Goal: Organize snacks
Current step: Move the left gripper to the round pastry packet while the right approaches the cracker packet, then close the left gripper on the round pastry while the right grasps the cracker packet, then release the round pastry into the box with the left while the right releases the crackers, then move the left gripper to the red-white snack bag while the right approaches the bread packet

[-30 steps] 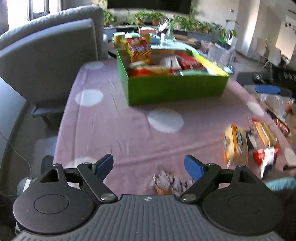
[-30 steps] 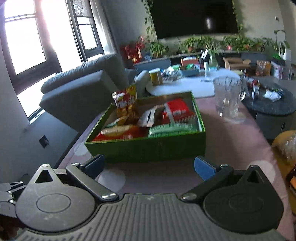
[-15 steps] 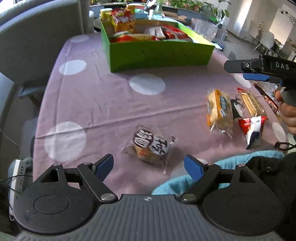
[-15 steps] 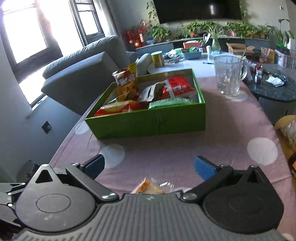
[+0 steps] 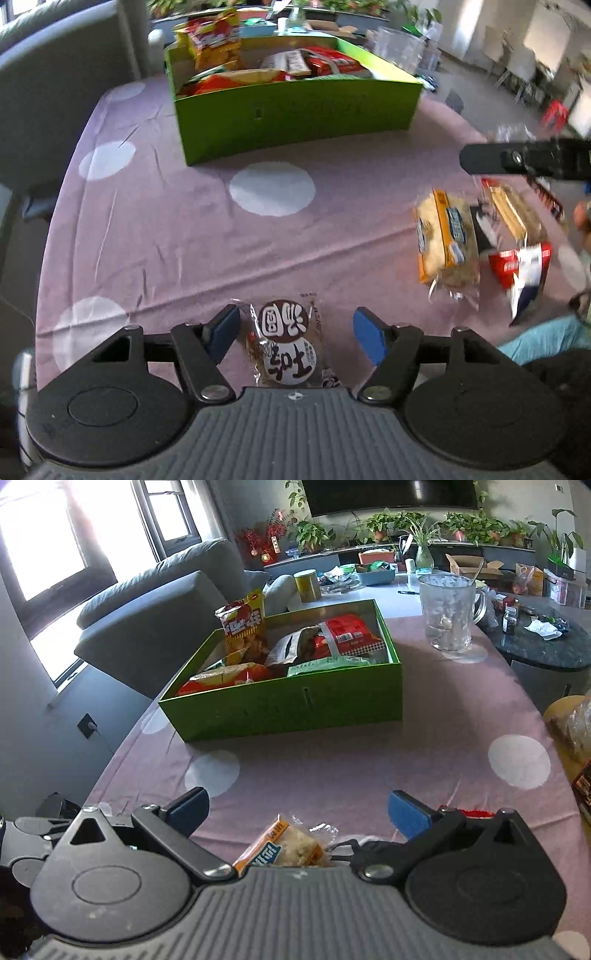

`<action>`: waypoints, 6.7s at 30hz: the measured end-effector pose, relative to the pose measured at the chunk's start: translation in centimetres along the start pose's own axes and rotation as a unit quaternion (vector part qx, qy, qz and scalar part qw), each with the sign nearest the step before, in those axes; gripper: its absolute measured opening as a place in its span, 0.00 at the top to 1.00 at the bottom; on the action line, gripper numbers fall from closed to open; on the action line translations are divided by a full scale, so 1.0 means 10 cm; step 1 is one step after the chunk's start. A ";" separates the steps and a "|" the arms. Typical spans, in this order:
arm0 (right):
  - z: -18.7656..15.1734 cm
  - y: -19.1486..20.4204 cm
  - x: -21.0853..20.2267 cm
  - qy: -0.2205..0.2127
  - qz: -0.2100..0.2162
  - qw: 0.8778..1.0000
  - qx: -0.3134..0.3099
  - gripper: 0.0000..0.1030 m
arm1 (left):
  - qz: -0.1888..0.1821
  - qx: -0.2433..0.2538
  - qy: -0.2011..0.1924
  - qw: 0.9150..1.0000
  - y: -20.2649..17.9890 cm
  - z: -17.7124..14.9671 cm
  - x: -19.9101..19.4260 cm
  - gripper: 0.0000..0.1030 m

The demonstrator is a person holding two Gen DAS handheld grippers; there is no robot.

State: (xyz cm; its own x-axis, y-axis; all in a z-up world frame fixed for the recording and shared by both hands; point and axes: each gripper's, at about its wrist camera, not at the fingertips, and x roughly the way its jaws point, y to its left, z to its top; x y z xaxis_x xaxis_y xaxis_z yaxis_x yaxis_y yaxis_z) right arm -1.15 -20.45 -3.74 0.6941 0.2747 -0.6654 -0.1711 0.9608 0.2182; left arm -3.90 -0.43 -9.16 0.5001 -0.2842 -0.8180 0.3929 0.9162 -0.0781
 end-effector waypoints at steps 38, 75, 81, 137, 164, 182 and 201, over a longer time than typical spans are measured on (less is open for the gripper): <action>-0.18 0.16 0.34 0.128 0.009 0.992 0.006 0.34 | 0.016 -0.003 -0.036 0.999 0.07 -0.04 -0.05 0.64; 0.56 0.11 0.25 0.022 0.017 1.000 0.001 0.67 | 0.016 0.012 -0.105 0.994 0.07 0.70 -0.14 0.64; 0.70 0.03 0.25 -0.002 0.015 1.000 0.012 0.67 | 0.013 0.025 -0.127 0.991 0.00 0.94 -0.16 0.64; 1.47 -0.31 0.84 -0.056 -0.032 0.997 0.047 0.67 | 0.022 -0.038 -0.178 0.983 0.20 1.70 0.40 0.32; 1.38 -0.36 0.70 -0.042 -0.015 0.998 0.042 0.50 | 0.022 -0.040 -0.154 0.987 0.05 1.41 0.30 0.27; 1.07 -0.63 0.19 -0.041 -0.051 0.996 0.053 0.41 | -0.137 0.108 -0.084 0.981 -0.82 0.80 0.05 0.25; 0.75 -0.64 -0.08 -0.039 -0.061 0.996 0.055 0.39 | -0.191 0.142 0.015 0.971 -1.30 0.39 0.31 0.49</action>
State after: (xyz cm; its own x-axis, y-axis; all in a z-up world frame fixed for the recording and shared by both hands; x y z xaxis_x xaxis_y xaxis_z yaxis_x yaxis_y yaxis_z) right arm 4.65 -27.10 0.73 0.7583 0.1475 -0.6350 -0.0075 0.9760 0.2177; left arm -4.50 -14.32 -8.44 0.2553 -0.5761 -0.7764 0.7439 0.6300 -0.2228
